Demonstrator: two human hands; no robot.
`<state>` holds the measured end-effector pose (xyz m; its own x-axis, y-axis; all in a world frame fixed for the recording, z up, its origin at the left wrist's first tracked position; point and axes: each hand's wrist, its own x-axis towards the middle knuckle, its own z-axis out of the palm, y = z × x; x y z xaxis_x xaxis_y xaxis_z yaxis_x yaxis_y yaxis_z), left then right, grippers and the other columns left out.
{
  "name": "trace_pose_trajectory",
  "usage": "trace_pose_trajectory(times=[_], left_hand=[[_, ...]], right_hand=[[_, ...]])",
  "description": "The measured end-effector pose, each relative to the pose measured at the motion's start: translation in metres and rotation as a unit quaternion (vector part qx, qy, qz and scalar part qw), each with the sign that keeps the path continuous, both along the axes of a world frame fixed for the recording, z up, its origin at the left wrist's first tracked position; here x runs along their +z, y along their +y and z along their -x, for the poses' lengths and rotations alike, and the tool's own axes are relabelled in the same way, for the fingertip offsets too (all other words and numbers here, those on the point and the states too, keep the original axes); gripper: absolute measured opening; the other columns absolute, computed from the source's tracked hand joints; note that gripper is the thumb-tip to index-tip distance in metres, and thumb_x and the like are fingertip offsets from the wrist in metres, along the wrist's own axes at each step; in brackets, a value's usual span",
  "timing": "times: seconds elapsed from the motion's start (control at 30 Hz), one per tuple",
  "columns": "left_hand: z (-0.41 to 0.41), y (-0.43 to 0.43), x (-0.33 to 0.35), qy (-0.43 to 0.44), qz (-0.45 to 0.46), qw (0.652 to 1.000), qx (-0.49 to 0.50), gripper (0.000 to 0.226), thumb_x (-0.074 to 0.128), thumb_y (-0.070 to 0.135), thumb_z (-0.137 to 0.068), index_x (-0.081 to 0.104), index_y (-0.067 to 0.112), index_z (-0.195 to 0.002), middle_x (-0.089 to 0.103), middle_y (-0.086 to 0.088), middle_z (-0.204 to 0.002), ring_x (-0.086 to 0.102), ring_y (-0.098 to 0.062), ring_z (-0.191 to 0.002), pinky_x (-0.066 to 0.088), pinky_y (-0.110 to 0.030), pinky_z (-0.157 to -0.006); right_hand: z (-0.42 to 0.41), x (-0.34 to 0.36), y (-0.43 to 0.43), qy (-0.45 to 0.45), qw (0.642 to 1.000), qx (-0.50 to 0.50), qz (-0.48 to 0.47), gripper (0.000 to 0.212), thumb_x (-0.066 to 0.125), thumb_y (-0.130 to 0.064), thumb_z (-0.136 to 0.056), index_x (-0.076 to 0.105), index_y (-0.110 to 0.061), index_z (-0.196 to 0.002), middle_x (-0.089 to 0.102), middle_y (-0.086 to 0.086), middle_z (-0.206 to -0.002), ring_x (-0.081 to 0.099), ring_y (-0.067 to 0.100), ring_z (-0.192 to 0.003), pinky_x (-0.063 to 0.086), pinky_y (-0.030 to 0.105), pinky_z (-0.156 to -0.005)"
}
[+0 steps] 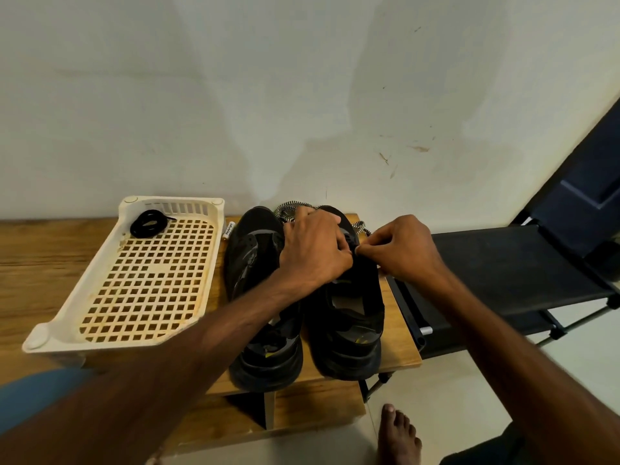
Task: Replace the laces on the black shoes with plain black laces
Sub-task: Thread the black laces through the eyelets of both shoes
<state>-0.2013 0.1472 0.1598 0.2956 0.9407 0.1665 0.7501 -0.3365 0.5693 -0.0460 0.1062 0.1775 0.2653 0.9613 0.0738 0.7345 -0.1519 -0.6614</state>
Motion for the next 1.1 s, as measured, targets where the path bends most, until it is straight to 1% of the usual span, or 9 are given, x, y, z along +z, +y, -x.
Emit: trace_pose_trajectory(times=[0.1,0.27,0.37,0.47,0.67,0.77,0.87,0.97,1.1], left_hand=[[-0.003,-0.003,-0.001,-0.012,-0.004,1.000,-0.003,0.008,0.078,0.022,-0.080,0.083,0.026,-0.085,0.062,0.019,-0.128,0.039,-0.016,-0.129,0.035,-0.033,-0.096],[-0.010,-0.002,-0.006,-0.072,0.066,0.994,0.053,0.008,0.078,0.017,-0.082,0.083,0.023,-0.082,0.068,0.016,-0.121,0.041,-0.020,-0.128,0.037,-0.036,-0.095],[-0.012,-0.003,-0.009,-0.080,0.049,0.994,0.055,0.010,0.080,0.018,-0.083,0.083,0.027,-0.081,0.065,0.016,-0.126,0.037,-0.020,-0.127,0.026,-0.032,-0.089],[-0.011,-0.005,-0.011,-0.093,0.030,0.993,0.059,0.008,0.084,0.019,-0.081,0.082,0.027,-0.082,0.063,0.011,-0.132,0.037,-0.021,-0.129,0.027,-0.032,-0.088],[-0.012,-0.007,-0.011,-0.111,0.037,0.989,0.086,0.008,0.084,0.027,-0.081,0.081,0.030,-0.088,0.050,0.006,-0.149,0.030,-0.021,-0.139,0.031,-0.043,-0.103],[-0.012,-0.007,-0.012,-0.123,0.049,0.987,0.086,0.010,0.082,0.026,-0.083,0.081,0.030,-0.092,0.050,0.008,-0.150,0.029,-0.020,-0.140,0.029,-0.045,-0.108],[-0.009,-0.008,-0.010,-0.101,0.039,0.991,0.074,0.008,0.080,0.030,-0.086,0.081,0.033,-0.093,0.057,0.014,-0.142,0.034,-0.019,-0.136,0.032,-0.044,-0.104],[-0.006,-0.011,-0.008,-0.046,0.011,0.996,0.076,0.009,0.078,0.042,-0.085,0.080,0.035,-0.091,0.059,0.014,-0.135,0.038,-0.020,-0.131,0.036,-0.048,-0.099],[-0.009,-0.014,-0.006,0.017,-0.039,0.996,0.078,0.016,0.078,0.045,-0.084,0.077,0.030,-0.089,0.053,0.012,-0.135,0.033,-0.018,-0.131,0.034,-0.047,-0.099]], right_hand=[[0.001,-0.001,0.000,0.000,1.000,0.007,0.008,0.008,0.082,-0.019,-0.085,0.082,-0.015,-0.078,0.076,0.000,-0.075,0.074,0.012,-0.071,0.065,0.042,-0.070],[0.001,0.001,-0.001,-0.006,1.000,0.024,0.011,0.007,0.080,-0.019,-0.087,0.082,-0.016,-0.080,0.076,0.001,-0.077,0.073,0.013,-0.073,0.064,0.045,-0.072],[-0.001,0.003,-0.001,-0.009,0.999,0.042,0.020,0.006,0.079,-0.022,-0.089,0.082,-0.018,-0.086,0.077,-0.001,-0.082,0.073,0.013,-0.076,0.064,0.043,-0.074],[-0.002,0.003,-0.002,-0.016,0.998,0.060,0.025,0.007,0.078,-0.024,-0.090,0.082,-0.019,-0.093,0.077,-0.003,-0.088,0.073,0.012,-0.080,0.064,0.041,-0.077],[-0.002,0.003,-0.002,-0.053,0.994,0.091,0.033,0.021,0.072,-0.032,-0.094,0.078,-0.024,-0.113,0.076,-0.007,-0.109,0.066,0.003,-0.094,0.056,0.026,-0.080],[-0.002,0.003,-0.002,-0.058,0.993,0.096,0.031,0.023,0.070,-0.031,-0.095,0.077,-0.024,-0.117,0.075,-0.005,-0.113,0.065,0.003,-0.097,0.057,0.029,-0.084],[-0.004,0.003,-0.002,-0.019,0.994,0.104,0.042,0.019,0.071,-0.029,-0.095,0.079,-0.024,-0.111,0.076,-0.005,-0.108,0.072,0.010,-0.094,0.063,0.040,-0.084],[-0.009,0.005,-0.002,0.049,0.991,0.106,0.066,0.015,0.071,-0.029,-0.095,0.080,-0.022,-0.105,0.077,-0.004,-0.100,0.076,0.017,-0.085,0.065,0.039,-0.078],[-0.010,0.004,-0.001,0.062,0.991,0.097,0.068,0.014,0.074,-0.029,-0.093,0.079,-0.020,-0.103,0.076,-0.004,-0.097,0.076,0.015,-0.084,0.065,0.039,-0.077]])
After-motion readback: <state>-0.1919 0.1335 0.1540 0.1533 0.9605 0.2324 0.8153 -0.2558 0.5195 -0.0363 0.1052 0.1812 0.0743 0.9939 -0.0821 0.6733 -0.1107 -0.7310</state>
